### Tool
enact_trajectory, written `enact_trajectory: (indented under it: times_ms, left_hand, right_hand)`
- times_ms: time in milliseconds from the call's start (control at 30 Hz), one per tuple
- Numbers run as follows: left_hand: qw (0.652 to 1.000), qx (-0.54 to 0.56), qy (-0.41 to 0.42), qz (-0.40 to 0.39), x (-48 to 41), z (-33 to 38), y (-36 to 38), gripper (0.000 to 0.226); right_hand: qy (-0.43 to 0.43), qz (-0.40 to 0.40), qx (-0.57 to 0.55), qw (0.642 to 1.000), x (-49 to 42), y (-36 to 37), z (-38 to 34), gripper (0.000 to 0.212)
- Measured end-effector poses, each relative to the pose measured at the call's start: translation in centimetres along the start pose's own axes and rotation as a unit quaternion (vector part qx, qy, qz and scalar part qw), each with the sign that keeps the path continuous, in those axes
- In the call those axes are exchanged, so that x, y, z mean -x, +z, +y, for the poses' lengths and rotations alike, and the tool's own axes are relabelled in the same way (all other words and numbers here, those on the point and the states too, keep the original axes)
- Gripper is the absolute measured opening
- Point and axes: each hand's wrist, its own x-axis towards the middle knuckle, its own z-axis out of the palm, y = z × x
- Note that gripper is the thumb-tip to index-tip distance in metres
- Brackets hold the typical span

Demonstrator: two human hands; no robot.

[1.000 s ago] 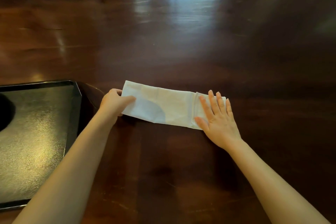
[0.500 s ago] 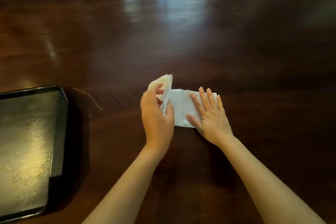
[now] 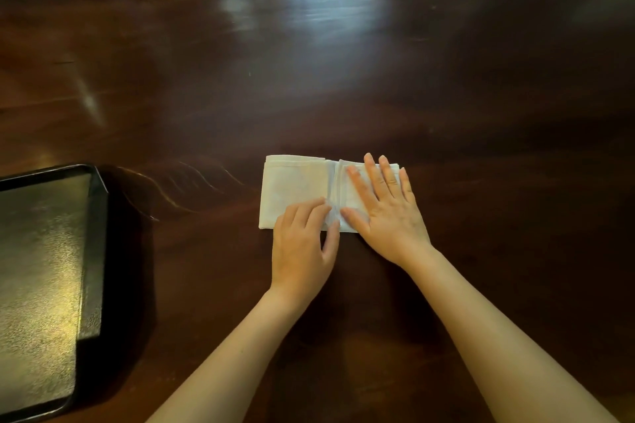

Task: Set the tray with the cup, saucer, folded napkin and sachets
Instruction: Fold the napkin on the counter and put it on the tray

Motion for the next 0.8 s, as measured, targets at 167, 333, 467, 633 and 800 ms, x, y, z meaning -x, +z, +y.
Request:
enact_trajectory:
  times_ms: [167, 333, 467, 633, 800]
  left_hand:
    - [0.999, -0.001, 0.037, 0.014, 0.5, -1.2, -0.8, 0.025]
    - [1.000, 0.000, -0.016, 0.008, 2.0, -1.8, -1.7, 0.035]
    - [0.998, -0.043, -0.036, -0.009, 3.2, -2.5, -1.6, 0.035]
    - [0.999, -0.004, -0.025, -0.022, 3.2, -3.4, -1.9, 0.036]
    - [0.991, -0.121, -0.034, -0.038, 3.2, -3.6, -1.5, 0.049]
  right_hand:
    - [0.067, -0.019, -0.043, 0.997, 2.0, -0.1, -2.6, 0.073]
    - [0.156, -0.046, -0.125, 0.979, 6.4, -0.5, -7.4, 0.066]
    - [0.168, 0.002, -0.147, 0.975, 8.0, -2.5, -9.5, 0.053]
    - [0.084, 0.078, -0.224, 0.968, 3.4, -5.0, -7.1, 0.048]
    - [-0.169, -0.004, -0.055, 0.984, -4.0, -3.4, -7.4, 0.051]
